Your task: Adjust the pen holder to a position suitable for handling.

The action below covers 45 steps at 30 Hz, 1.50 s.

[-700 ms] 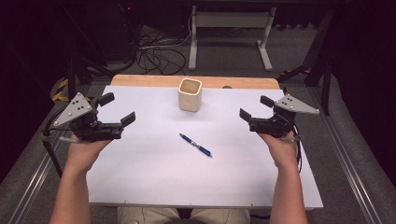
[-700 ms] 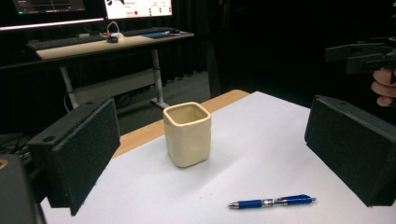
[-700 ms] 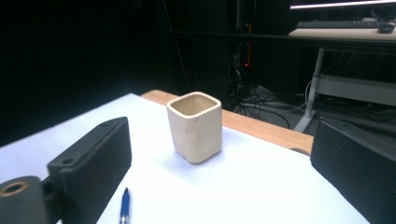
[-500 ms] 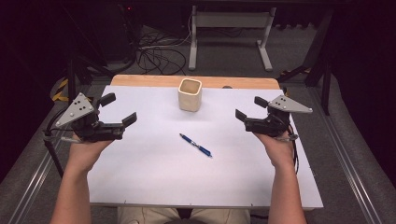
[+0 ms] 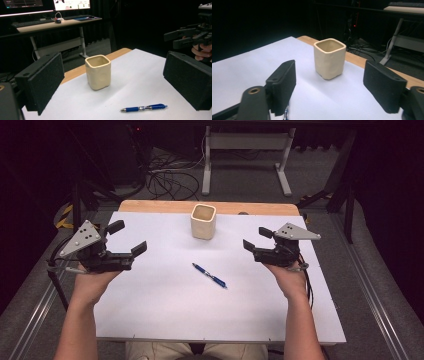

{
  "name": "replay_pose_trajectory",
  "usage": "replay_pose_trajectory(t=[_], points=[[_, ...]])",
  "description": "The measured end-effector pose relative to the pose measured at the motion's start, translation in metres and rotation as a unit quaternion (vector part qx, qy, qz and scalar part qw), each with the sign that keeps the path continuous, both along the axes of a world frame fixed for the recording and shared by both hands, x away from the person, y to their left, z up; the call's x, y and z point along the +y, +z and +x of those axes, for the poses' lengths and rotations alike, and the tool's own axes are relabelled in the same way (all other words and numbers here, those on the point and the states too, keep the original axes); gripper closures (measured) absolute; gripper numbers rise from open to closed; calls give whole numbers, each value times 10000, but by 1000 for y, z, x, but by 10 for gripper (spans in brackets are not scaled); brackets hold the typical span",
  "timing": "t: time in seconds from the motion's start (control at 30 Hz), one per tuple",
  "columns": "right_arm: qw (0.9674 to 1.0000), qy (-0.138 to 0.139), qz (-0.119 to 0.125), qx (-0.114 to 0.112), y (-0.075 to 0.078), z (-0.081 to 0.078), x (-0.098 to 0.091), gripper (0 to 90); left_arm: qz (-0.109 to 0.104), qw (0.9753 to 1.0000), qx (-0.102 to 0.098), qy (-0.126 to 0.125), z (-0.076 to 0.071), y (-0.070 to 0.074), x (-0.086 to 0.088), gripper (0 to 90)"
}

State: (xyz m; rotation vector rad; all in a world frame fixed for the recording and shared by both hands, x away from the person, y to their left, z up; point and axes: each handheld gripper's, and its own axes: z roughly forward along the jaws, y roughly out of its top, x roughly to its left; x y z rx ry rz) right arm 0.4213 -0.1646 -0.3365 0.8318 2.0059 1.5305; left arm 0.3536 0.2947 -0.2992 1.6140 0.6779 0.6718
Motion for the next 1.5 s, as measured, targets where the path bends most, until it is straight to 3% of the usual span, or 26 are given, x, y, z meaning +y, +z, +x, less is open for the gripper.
replay_pose_trajectory(t=[0.8,1.5], points=[[9980,257,-488,320,-17,9,41,403,-33,10000,14,-36,-1,-1,-3,37],[9943,389,-733,676,-34,18,71,417,-41,9999,1,-117,-6,2,-2,36]])
